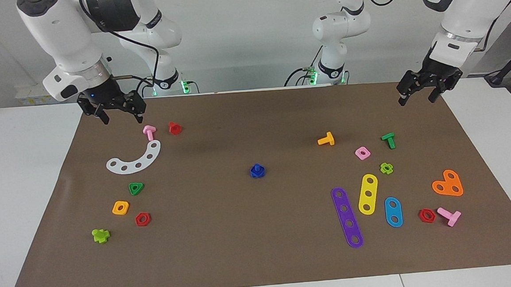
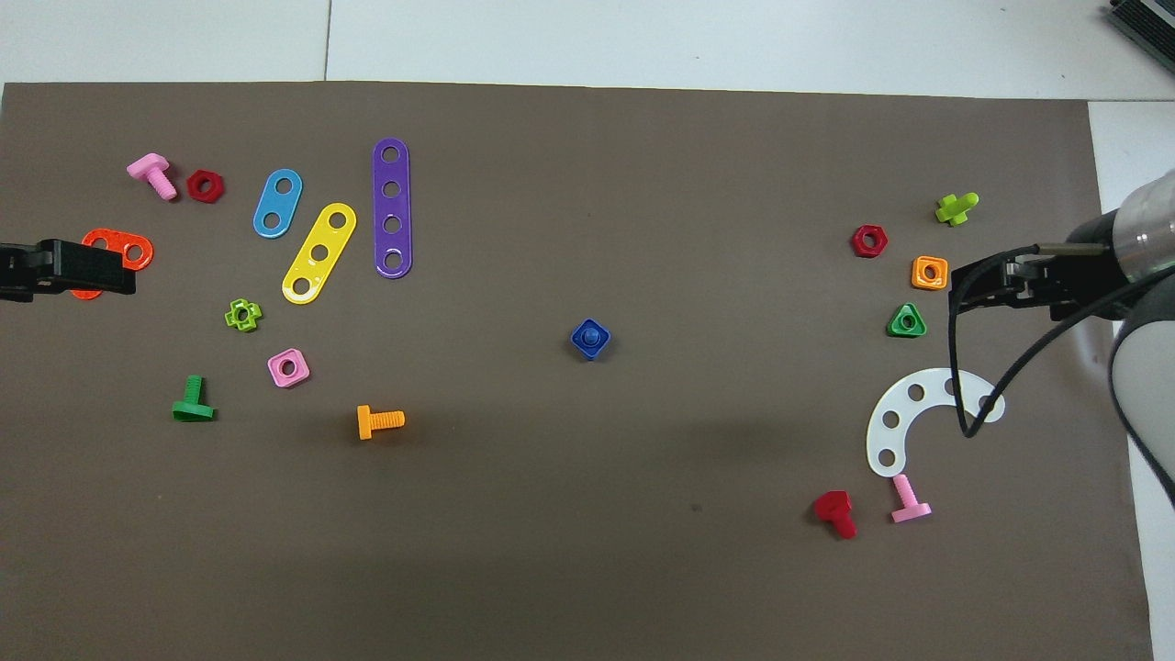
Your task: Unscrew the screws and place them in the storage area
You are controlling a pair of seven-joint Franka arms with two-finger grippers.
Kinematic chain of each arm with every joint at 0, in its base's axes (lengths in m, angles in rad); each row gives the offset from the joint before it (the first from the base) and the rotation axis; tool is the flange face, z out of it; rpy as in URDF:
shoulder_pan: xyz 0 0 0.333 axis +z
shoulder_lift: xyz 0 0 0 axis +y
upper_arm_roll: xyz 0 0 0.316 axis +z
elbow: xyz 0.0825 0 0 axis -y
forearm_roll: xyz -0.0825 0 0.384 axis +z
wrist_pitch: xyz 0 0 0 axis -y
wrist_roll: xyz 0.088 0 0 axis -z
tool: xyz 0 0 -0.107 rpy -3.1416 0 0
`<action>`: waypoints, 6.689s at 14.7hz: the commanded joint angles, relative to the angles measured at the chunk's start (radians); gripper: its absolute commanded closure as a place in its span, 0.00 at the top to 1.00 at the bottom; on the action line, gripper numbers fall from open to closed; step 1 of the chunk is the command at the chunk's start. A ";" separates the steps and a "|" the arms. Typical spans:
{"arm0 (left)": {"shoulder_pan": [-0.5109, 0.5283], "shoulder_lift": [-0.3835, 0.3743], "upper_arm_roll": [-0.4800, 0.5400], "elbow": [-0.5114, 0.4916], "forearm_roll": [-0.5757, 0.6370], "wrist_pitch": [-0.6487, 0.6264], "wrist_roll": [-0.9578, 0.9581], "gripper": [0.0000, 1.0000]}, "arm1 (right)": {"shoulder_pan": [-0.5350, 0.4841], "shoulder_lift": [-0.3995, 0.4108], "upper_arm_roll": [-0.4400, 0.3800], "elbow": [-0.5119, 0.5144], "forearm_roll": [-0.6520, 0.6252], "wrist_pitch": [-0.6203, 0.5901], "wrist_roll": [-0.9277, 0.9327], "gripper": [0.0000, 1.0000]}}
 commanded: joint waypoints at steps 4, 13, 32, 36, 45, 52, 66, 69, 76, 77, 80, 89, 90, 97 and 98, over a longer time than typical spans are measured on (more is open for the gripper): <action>0.000 -0.044 0.005 -0.056 -0.012 -0.037 0.043 1.00 | 0.000 -0.019 0.004 -0.020 0.017 0.004 -0.026 1.00; -0.031 -0.042 0.002 -0.026 -0.012 -0.138 0.035 1.00 | -0.012 -0.021 0.004 -0.020 0.017 -0.005 -0.026 1.00; -0.122 -0.039 -0.013 -0.030 0.041 -0.140 -0.080 1.00 | 0.003 -0.039 0.010 -0.018 0.017 -0.051 -0.028 1.00; -0.132 -0.036 -0.013 -0.039 0.040 -0.134 -0.080 1.00 | -0.011 -0.038 0.021 -0.017 0.017 -0.044 -0.028 1.00; -0.172 -0.039 -0.015 -0.067 0.040 -0.127 -0.082 1.00 | -0.003 -0.038 0.021 -0.017 0.017 -0.044 -0.028 1.00; -0.206 -0.030 -0.013 -0.067 0.038 -0.097 -0.120 1.00 | -0.003 -0.038 0.021 -0.017 0.017 -0.044 -0.028 1.00; -0.499 0.194 -0.013 -0.053 0.003 0.288 -0.564 0.97 | -0.003 -0.038 0.021 -0.017 0.017 -0.044 -0.028 1.00; -0.548 0.231 -0.013 -0.039 -0.012 0.356 -0.592 0.97 | -0.003 -0.038 0.021 -0.017 0.017 -0.044 -0.028 1.00; -0.684 0.476 -0.005 0.086 0.035 0.429 -0.727 0.95 | -0.002 -0.038 0.021 -0.017 0.017 -0.044 -0.028 1.00; -0.692 0.493 -0.004 0.085 0.058 0.469 -0.753 0.94 | -0.002 -0.038 0.021 -0.017 0.017 -0.044 -0.028 1.00; -0.694 0.531 -0.004 0.082 0.067 0.530 -0.760 0.92 | -0.003 -0.038 0.021 -0.017 0.017 -0.044 -0.028 1.00; -0.694 0.539 -0.005 -0.024 0.089 0.656 -0.756 0.86 | -0.011 -0.038 0.021 -0.018 0.017 -0.044 -0.026 1.00; -0.692 0.550 -0.007 -0.024 0.089 0.672 -0.760 0.86 | -0.011 -0.038 0.021 -0.017 0.017 -0.044 -0.028 1.00; -0.705 0.576 -0.004 -0.018 0.089 0.663 -0.761 0.84 | -0.011 -0.038 0.021 -0.017 0.017 -0.044 -0.028 1.00; -0.706 0.576 -0.004 -0.018 0.090 0.650 -0.761 0.84 | -0.011 -0.038 0.021 -0.017 0.017 -0.044 -0.028 1.00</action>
